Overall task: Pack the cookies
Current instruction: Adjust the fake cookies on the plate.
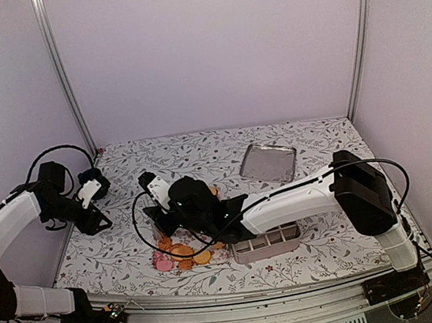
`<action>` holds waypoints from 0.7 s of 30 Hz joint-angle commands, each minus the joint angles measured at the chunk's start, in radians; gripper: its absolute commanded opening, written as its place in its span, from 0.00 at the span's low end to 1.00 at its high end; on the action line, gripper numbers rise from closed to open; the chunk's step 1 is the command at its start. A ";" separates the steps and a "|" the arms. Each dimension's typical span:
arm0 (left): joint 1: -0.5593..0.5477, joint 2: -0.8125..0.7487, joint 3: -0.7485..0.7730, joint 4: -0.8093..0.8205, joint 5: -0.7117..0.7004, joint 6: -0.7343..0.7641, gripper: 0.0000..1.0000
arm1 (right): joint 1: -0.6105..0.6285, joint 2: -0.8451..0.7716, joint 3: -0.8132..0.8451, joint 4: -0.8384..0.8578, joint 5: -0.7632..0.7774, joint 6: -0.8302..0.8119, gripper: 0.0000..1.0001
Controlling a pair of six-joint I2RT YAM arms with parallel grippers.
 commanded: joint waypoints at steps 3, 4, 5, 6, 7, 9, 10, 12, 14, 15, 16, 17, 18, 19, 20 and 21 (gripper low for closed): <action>-0.008 -0.021 -0.011 0.013 0.004 0.018 0.63 | 0.015 0.004 0.001 -0.012 -0.076 0.017 0.39; -0.008 -0.022 -0.012 0.013 0.004 0.020 0.63 | 0.016 -0.008 -0.016 -0.007 -0.086 0.023 0.39; -0.008 -0.021 -0.012 0.013 0.006 0.020 0.63 | 0.017 -0.023 -0.036 0.000 -0.091 0.034 0.39; -0.008 -0.019 -0.011 0.012 0.007 0.020 0.63 | 0.018 -0.038 -0.057 0.007 -0.090 0.042 0.39; -0.008 -0.016 -0.010 0.012 0.009 0.020 0.63 | 0.018 -0.051 -0.073 0.011 -0.090 0.046 0.39; -0.008 -0.010 -0.005 0.013 0.012 0.017 0.63 | 0.017 -0.078 -0.102 0.018 -0.081 0.059 0.39; -0.008 -0.008 -0.003 0.013 0.013 0.015 0.63 | 0.018 -0.091 -0.116 0.022 -0.080 0.063 0.39; -0.008 -0.008 0.000 0.013 0.015 0.012 0.63 | 0.018 -0.112 -0.135 0.026 -0.083 0.070 0.39; -0.008 -0.012 -0.001 0.013 0.016 0.012 0.63 | 0.019 -0.123 -0.145 0.026 -0.082 0.074 0.39; -0.008 -0.014 -0.001 0.013 0.014 0.013 0.63 | 0.020 -0.127 -0.149 0.026 -0.083 0.074 0.39; -0.007 -0.015 -0.002 0.013 0.013 0.014 0.63 | 0.022 -0.130 -0.152 0.026 -0.084 0.074 0.39; -0.008 -0.016 -0.002 0.011 0.014 0.014 0.63 | 0.024 -0.134 -0.154 0.025 -0.085 0.074 0.39; -0.008 -0.016 -0.001 0.009 0.012 0.013 0.63 | 0.027 -0.138 -0.155 0.025 -0.085 0.074 0.39; -0.008 -0.017 -0.001 0.008 0.012 0.014 0.63 | 0.030 -0.138 -0.154 0.026 -0.085 0.073 0.39; -0.008 -0.017 -0.001 0.009 0.013 0.014 0.63 | 0.034 -0.139 -0.151 0.025 -0.086 0.069 0.39; -0.008 -0.016 -0.001 0.008 0.013 0.014 0.63 | 0.037 -0.137 -0.148 0.024 -0.085 0.066 0.39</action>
